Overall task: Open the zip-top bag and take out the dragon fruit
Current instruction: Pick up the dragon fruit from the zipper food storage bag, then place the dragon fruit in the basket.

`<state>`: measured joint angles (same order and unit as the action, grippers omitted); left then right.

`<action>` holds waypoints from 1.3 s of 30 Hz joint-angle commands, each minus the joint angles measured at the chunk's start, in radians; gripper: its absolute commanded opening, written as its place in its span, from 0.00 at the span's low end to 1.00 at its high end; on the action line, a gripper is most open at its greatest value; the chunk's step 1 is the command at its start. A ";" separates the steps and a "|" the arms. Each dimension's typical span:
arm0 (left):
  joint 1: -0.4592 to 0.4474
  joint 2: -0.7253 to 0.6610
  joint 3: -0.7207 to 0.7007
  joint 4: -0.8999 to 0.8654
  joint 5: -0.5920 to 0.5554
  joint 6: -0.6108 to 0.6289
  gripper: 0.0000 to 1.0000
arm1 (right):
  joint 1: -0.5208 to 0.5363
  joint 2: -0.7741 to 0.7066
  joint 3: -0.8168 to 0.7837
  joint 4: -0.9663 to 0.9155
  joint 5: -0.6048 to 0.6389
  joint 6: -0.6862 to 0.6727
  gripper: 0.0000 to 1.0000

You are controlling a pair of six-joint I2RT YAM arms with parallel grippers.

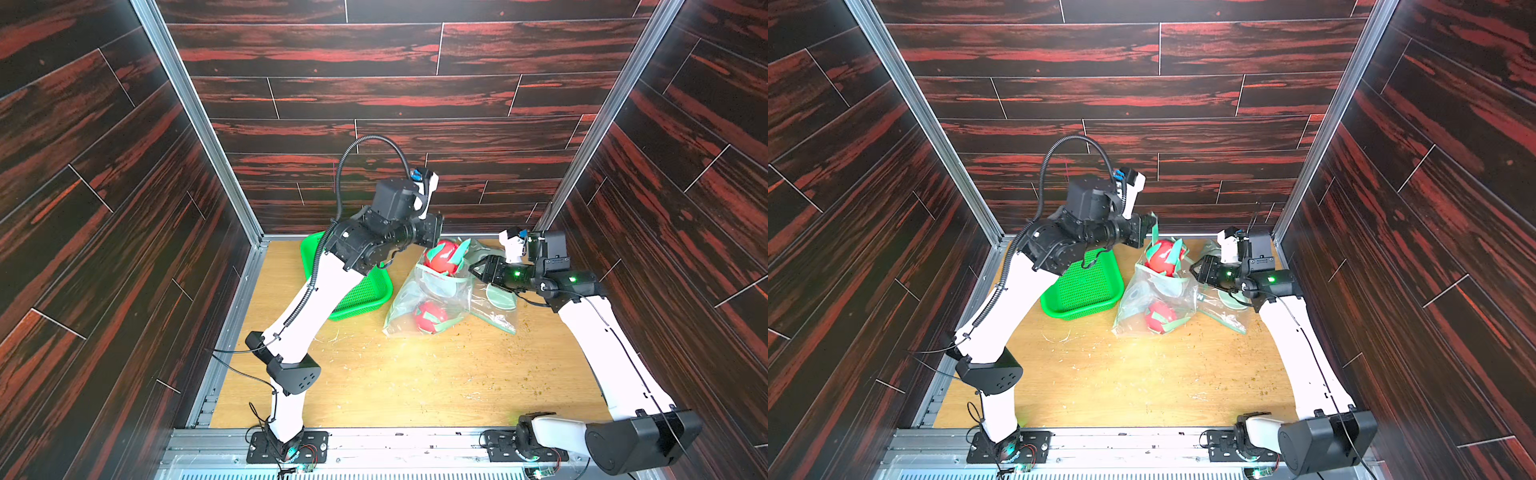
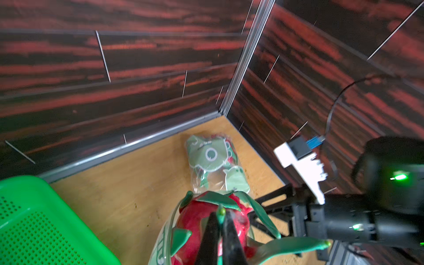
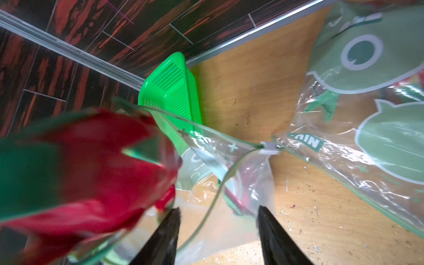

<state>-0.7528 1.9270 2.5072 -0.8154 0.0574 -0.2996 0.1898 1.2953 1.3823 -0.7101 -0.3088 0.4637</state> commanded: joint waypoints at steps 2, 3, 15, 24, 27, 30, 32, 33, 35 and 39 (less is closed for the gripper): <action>-0.001 -0.016 0.063 0.056 -0.016 -0.004 0.00 | -0.004 0.030 -0.005 0.056 -0.071 0.027 0.58; 0.000 -0.016 0.065 0.056 -0.017 -0.003 0.00 | -0.003 0.037 -0.006 0.061 -0.076 0.032 0.58; 0.001 -0.046 0.096 0.001 -0.101 0.045 0.00 | 0.000 0.056 -0.114 0.140 -0.170 0.087 0.56; 0.003 -0.095 0.088 -0.023 -0.223 0.119 0.00 | 0.012 0.079 -0.137 0.156 -0.187 0.093 0.54; 0.015 -0.114 0.067 -0.038 -0.303 0.147 0.00 | 0.018 0.079 -0.137 0.156 -0.188 0.100 0.51; 0.039 -0.138 -0.009 -0.048 -0.369 0.151 0.00 | 0.033 0.079 -0.145 0.159 -0.187 0.101 0.50; 0.065 -0.168 -0.106 -0.034 -0.367 0.135 0.00 | 0.035 0.079 -0.158 0.158 -0.184 0.099 0.48; 0.083 -0.207 -0.179 -0.008 -0.352 0.122 0.00 | 0.034 0.079 -0.163 0.155 -0.179 0.097 0.47; 0.122 -0.258 -0.320 0.067 -0.328 0.082 0.00 | 0.035 0.080 -0.164 0.146 -0.170 0.090 0.47; 0.211 -0.327 -0.545 0.152 -0.283 0.016 0.00 | 0.033 0.075 -0.146 0.117 -0.139 0.074 0.47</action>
<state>-0.5900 1.6615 2.0571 -0.7918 -0.2344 -0.2234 0.2195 1.3693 1.2228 -0.5686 -0.4709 0.5602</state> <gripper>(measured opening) 0.070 0.465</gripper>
